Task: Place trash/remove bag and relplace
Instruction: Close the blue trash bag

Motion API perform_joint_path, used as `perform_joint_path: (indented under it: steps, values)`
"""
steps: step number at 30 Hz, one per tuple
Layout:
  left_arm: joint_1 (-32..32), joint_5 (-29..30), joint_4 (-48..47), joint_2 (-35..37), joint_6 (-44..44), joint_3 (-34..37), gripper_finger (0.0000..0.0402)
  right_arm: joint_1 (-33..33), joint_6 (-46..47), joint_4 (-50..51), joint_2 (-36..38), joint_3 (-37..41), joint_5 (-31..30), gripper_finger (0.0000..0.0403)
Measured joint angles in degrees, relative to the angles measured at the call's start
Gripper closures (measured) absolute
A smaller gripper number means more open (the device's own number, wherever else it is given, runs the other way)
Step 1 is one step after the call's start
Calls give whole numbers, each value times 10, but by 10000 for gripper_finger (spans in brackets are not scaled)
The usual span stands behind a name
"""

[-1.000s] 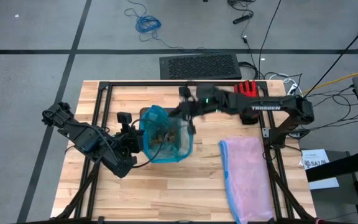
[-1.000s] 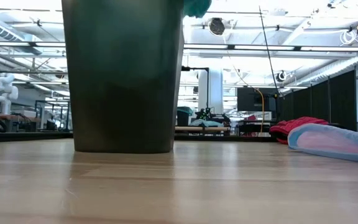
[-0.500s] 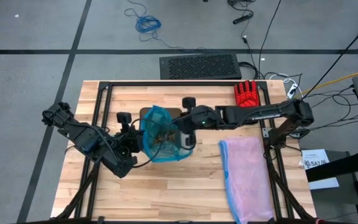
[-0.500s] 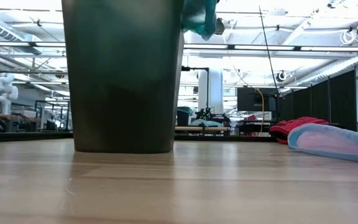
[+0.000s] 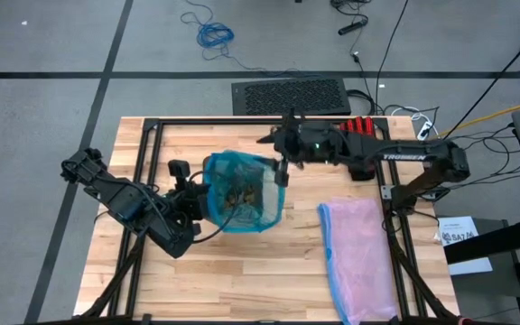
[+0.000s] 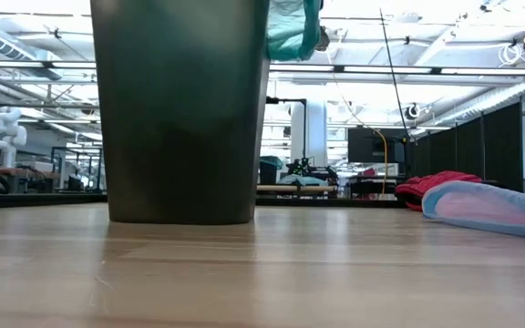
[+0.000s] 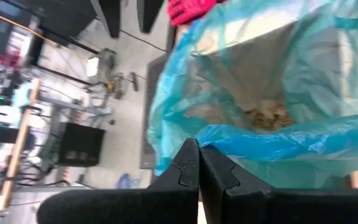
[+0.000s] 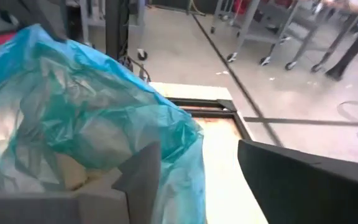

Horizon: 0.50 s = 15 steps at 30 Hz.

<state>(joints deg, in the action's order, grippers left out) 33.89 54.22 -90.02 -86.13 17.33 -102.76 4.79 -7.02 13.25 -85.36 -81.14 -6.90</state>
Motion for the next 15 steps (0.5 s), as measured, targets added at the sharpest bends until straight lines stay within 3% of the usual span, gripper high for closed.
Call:
perform_joint_path:
  steps: [9, 15]
  values:
    - [5, 39, 0, 0, -46, 0, 401, 71, -25, -19, -4, 0, 108, 198]
    - [37, 83, 0, 0, -77, 0, 401, 95, -58, -38, -5, 0, 272, 201]
